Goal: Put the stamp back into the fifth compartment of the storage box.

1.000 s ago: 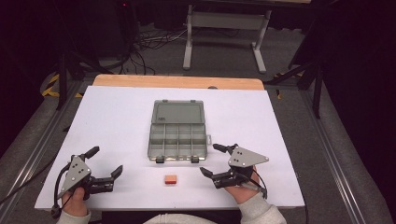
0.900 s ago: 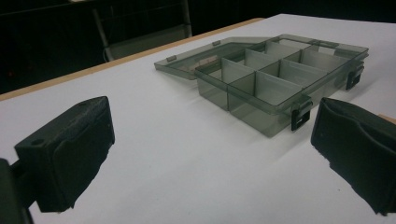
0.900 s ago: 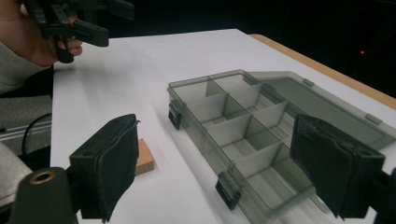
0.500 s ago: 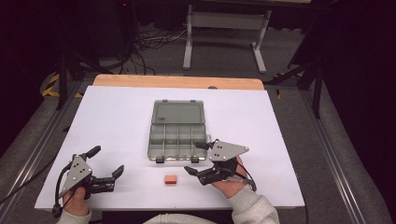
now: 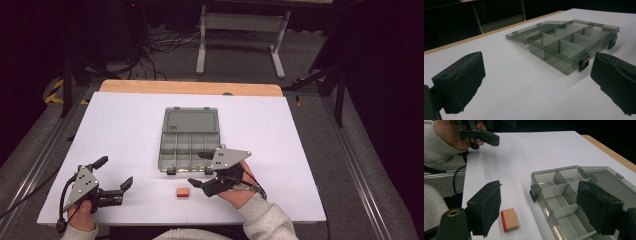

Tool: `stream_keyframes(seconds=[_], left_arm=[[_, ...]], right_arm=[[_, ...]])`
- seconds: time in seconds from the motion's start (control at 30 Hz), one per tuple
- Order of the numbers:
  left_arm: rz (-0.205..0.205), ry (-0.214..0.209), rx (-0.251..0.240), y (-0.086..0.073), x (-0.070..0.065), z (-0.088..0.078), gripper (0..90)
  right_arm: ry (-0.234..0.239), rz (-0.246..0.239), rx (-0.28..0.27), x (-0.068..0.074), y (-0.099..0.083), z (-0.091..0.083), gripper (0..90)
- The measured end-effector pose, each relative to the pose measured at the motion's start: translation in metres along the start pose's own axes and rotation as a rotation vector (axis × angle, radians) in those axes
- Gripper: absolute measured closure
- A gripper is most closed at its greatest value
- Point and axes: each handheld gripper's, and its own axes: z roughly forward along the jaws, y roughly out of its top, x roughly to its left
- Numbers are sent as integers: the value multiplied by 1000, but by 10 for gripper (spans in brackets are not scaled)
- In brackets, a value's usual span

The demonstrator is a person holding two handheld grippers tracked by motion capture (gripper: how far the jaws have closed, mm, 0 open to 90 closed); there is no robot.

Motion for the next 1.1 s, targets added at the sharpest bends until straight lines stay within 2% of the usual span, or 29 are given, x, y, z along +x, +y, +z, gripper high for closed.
stream_keyframes(seconds=[0.1, 0.23, 0.67, 0.83, 0.93, 1.1], left_arm=[[2, -1, 1, 0, 0, 0, 6], [0, -2, 3, 0, -1, 1, 6], [4, -3, 6, -1, -1, 2, 6], [0, 0, 5, -1, -1, 1, 6], [4, -2, 6, -1, 0, 1, 6], [3, -1, 7, -1, 0, 1, 6]], right_arm=[[11, -3, 9, 0, 2, 4, 207], [60, 2, 26, 1, 6, 10, 257], [117, -10, 64, 2, 14, 23, 310], [133, -29, 96, 3, 18, 29, 314], [135, -57, 137, 3, 20, 31, 317], [156, -67, 182, 0, 23, 33, 318]])
